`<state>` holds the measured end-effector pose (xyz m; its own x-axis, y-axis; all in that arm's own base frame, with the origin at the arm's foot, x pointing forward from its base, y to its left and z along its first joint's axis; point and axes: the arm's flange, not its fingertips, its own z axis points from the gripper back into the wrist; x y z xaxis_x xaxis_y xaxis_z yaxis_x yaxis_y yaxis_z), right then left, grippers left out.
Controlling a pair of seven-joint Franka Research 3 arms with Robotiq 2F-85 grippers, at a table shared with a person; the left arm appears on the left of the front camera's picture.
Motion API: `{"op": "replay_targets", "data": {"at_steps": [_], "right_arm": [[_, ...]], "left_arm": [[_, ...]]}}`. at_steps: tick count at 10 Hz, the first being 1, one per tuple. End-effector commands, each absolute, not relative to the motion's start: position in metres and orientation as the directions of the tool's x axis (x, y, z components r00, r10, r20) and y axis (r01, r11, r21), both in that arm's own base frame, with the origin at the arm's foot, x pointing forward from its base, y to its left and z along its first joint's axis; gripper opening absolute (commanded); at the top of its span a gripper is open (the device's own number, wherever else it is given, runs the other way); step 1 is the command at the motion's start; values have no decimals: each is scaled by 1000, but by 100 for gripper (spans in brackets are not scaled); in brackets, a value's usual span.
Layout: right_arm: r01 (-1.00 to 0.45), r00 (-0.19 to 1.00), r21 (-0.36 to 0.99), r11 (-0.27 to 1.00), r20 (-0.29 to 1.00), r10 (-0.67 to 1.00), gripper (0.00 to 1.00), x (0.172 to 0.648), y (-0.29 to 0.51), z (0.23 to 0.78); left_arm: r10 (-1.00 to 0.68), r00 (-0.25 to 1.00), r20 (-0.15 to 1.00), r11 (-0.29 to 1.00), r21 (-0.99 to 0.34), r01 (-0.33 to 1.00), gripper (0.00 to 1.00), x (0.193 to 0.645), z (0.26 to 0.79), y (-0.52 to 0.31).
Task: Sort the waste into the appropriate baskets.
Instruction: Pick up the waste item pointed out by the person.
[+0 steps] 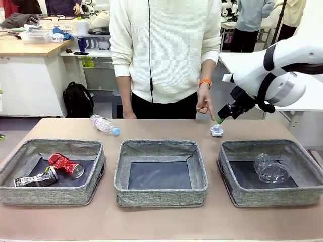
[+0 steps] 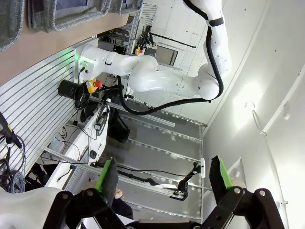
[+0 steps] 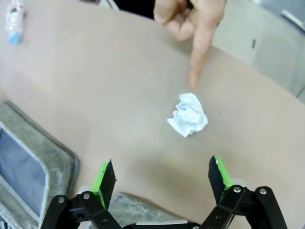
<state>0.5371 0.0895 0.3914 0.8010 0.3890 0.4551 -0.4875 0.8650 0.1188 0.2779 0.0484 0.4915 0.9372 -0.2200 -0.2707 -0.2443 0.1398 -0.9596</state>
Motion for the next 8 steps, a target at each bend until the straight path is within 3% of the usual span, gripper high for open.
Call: {"op": "replay_targets", "data": {"at_steps": [1, 8], "right_arm": [[-460, 808, 114, 881, 464, 362, 100, 561, 93, 376], [-374, 841, 86, 924, 452, 298, 100, 605, 95, 313]], "left_arm": [[-238, 937, -255, 145, -963, -225, 100, 276, 492, 50], [-238, 937, -255, 145, -963, -225, 100, 276, 492, 50]]}}
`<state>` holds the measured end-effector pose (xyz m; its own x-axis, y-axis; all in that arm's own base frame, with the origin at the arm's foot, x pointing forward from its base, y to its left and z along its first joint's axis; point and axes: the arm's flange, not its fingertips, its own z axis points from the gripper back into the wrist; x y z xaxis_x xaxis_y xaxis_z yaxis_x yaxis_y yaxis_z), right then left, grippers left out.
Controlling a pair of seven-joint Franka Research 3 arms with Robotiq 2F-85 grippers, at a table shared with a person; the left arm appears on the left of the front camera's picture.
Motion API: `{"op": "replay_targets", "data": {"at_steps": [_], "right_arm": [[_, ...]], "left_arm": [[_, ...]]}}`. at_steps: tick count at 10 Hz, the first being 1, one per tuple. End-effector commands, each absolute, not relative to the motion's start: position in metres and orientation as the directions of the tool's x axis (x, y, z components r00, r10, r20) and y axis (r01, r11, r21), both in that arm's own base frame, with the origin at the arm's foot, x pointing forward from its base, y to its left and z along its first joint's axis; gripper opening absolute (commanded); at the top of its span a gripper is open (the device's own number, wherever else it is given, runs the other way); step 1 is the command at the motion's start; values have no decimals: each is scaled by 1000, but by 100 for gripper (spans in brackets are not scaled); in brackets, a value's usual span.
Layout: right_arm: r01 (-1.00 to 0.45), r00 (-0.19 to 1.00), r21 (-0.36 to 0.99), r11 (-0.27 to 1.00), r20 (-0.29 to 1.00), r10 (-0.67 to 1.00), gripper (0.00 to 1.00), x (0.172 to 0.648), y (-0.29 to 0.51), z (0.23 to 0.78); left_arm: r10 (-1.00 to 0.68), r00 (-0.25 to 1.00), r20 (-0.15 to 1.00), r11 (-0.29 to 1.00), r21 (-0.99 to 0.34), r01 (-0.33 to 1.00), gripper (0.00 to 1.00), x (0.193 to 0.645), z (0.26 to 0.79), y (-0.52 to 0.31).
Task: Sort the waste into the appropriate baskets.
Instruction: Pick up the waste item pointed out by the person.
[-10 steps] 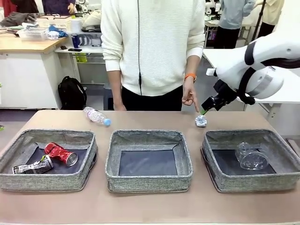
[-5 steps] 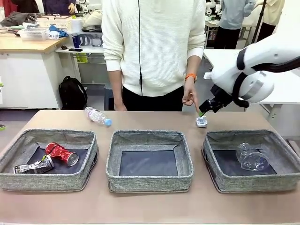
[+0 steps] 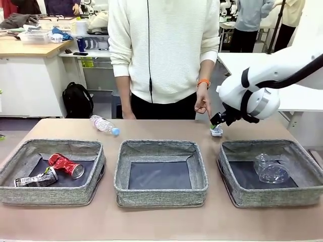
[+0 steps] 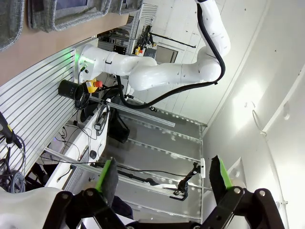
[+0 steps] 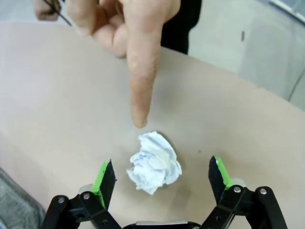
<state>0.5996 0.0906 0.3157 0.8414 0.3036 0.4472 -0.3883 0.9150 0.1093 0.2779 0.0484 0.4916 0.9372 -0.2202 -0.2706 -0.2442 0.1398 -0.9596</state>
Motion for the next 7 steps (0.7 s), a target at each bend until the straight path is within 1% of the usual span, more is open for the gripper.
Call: {"op": "replay_targets", "data": {"at_steps": [1, 2, 4, 7], "right_arm": [[-355, 840, 77, 932, 463, 282, 100, 608, 94, 309], [-338, 841, 79, 938, 472, 264, 100, 611, 93, 304], [-353, 836, 95, 931, 480, 268, 100, 612, 97, 299], [-352, 851, 136, 926, 459, 256, 100, 612, 99, 296]], "left_arm": [[-238, 937, -255, 145, -963, -225, 100, 276, 492, 50], [-238, 937, -255, 145, -963, -225, 100, 276, 492, 50], [-238, 937, -255, 145, -963, -225, 100, 276, 492, 50], [-238, 937, -255, 145, -963, -225, 100, 276, 492, 50]]}}
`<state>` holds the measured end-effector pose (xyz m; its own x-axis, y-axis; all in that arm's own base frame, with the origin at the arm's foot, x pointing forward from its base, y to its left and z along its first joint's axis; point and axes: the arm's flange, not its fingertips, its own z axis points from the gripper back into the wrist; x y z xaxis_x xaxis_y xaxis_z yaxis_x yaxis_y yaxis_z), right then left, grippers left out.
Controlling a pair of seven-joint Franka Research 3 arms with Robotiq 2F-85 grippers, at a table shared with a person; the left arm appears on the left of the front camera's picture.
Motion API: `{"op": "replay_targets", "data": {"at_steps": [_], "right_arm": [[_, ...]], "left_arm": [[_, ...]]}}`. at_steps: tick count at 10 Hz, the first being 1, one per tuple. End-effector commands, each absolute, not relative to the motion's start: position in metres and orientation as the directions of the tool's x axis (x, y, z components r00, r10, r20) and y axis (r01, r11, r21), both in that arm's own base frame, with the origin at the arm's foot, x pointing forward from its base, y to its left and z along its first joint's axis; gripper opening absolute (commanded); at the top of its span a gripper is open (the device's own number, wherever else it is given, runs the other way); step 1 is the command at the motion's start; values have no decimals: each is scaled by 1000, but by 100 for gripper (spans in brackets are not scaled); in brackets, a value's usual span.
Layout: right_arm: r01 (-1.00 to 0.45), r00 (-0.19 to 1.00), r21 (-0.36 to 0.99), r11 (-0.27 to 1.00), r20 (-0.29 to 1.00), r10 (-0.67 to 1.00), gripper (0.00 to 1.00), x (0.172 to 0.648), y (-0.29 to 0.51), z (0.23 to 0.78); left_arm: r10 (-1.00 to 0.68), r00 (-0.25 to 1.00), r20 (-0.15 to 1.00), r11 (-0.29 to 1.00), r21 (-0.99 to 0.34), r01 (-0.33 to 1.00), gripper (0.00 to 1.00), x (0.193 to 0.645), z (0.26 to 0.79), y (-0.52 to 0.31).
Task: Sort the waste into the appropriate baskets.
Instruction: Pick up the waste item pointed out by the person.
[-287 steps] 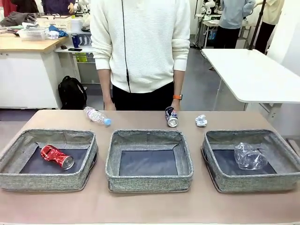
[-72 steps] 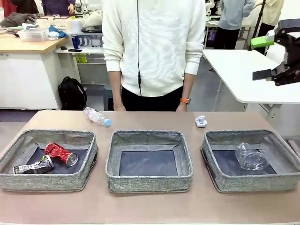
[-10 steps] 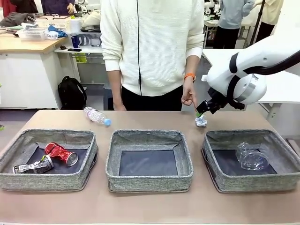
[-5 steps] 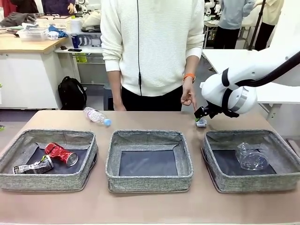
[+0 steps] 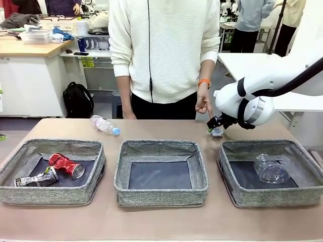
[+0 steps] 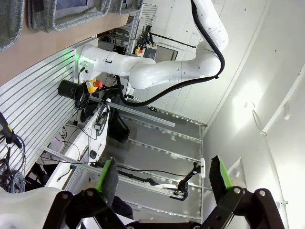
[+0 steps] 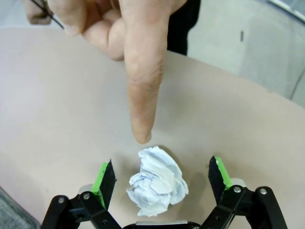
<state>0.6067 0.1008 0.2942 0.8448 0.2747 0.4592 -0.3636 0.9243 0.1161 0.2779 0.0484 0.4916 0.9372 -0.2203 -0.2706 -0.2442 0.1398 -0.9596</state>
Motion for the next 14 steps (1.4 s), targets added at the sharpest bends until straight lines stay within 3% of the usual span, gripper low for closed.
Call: {"op": "replay_targets", "data": {"at_steps": [1, 2, 3, 4, 5, 14], "right_arm": [[-352, 851, 143, 925, 459, 253, 41, 613, 99, 296], [-353, 851, 144, 924, 460, 254, 41, 613, 99, 296], [-354, 851, 144, 924, 459, 254, 0, 613, 99, 295], [-356, 851, 144, 923, 458, 256, 38, 613, 98, 295], [-356, 851, 143, 924, 459, 256, 0, 613, 98, 294], [-333, 866, 145, 932, 437, 242, 0, 606, 84, 309]], "left_arm": [[-238, 937, -255, 145, -963, -225, 100, 276, 492, 50], [-238, 937, -255, 145, -963, -225, 100, 276, 492, 50], [-238, 937, -255, 145, -963, -225, 100, 276, 492, 50], [-238, 937, -255, 145, -963, -225, 100, 276, 492, 50], [-238, 937, -255, 145, -963, -225, 100, 276, 492, 50], [-238, 937, -255, 145, -963, -225, 100, 276, 492, 50]]}}
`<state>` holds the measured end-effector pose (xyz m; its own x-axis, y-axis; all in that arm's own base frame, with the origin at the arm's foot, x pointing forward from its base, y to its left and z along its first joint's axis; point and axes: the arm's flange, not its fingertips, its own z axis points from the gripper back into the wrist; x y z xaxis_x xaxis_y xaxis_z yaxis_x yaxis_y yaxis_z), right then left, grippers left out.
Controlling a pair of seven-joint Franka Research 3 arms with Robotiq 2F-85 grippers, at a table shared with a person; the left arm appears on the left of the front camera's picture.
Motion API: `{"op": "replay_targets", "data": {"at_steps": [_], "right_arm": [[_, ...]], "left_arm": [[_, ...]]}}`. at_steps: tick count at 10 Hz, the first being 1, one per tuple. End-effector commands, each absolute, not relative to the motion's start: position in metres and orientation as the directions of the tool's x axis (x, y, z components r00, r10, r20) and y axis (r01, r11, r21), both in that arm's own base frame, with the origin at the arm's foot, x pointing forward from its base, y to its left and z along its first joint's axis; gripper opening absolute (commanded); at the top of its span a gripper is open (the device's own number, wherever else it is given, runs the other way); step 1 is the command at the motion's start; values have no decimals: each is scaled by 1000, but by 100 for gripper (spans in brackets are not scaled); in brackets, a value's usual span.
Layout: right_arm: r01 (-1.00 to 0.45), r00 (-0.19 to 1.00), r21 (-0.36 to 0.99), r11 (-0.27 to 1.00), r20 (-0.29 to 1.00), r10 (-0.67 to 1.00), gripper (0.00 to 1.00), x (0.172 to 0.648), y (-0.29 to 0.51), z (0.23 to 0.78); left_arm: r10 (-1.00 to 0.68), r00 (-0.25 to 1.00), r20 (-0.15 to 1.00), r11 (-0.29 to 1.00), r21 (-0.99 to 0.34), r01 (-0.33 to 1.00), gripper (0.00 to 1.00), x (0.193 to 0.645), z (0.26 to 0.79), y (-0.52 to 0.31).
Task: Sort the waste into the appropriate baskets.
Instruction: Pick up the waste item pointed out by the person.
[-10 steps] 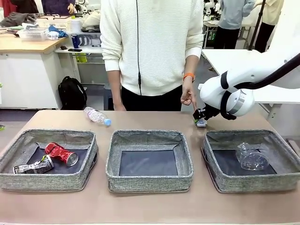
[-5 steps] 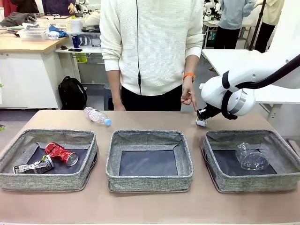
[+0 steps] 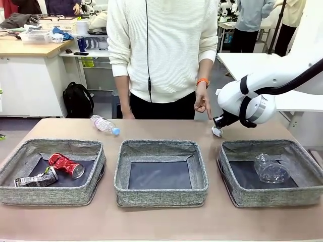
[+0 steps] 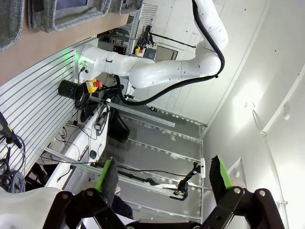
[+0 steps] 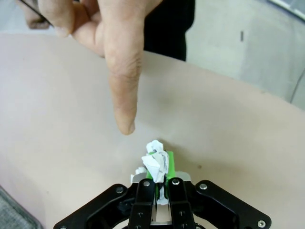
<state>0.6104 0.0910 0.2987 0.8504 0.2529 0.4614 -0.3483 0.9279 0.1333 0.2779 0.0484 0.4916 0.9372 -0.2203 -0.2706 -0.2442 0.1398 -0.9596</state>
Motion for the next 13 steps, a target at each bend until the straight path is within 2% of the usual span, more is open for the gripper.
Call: {"op": "replay_targets", "data": {"at_steps": [1, 3, 5, 7, 8, 9, 11, 12, 13], "right_arm": [[-319, 882, 113, 941, 399, 251, 0, 595, 76, 334], [-253, 903, 65, 965, 375, 212, 0, 547, 66, 418], [-312, 856, -110, 944, 398, 329, 0, 478, 92, 470], [-349, 854, -181, 920, 343, 391, 0, 446, 112, 458], [-352, 852, -108, 930, 375, 366, 0, 456, 111, 446], [-346, 844, -145, 927, 384, 376, 0, 449, 96, 479], [-346, 844, -145, 927, 384, 376, 0, 449, 96, 479], [-360, 846, -135, 923, 370, 384, 6, 440, 105, 469], [-346, 849, -115, 931, 384, 363, 6, 435, 124, 488]], "left_arm": [[-238, 937, -255, 145, -963, -225, 100, 276, 492, 50], [-238, 937, -255, 145, -963, -225, 100, 276, 492, 50], [-238, 937, -255, 145, -963, -225, 100, 276, 492, 50], [-238, 937, -255, 145, -963, -225, 100, 276, 492, 50], [-238, 937, -255, 145, -963, -225, 100, 276, 492, 50], [-238, 937, -255, 145, -963, -225, 100, 276, 492, 50], [-238, 937, -255, 145, -963, -225, 100, 276, 492, 50], [-238, 937, -255, 145, -963, -225, 100, 276, 492, 50], [-238, 937, -255, 145, -963, -225, 100, 276, 492, 50]]}}
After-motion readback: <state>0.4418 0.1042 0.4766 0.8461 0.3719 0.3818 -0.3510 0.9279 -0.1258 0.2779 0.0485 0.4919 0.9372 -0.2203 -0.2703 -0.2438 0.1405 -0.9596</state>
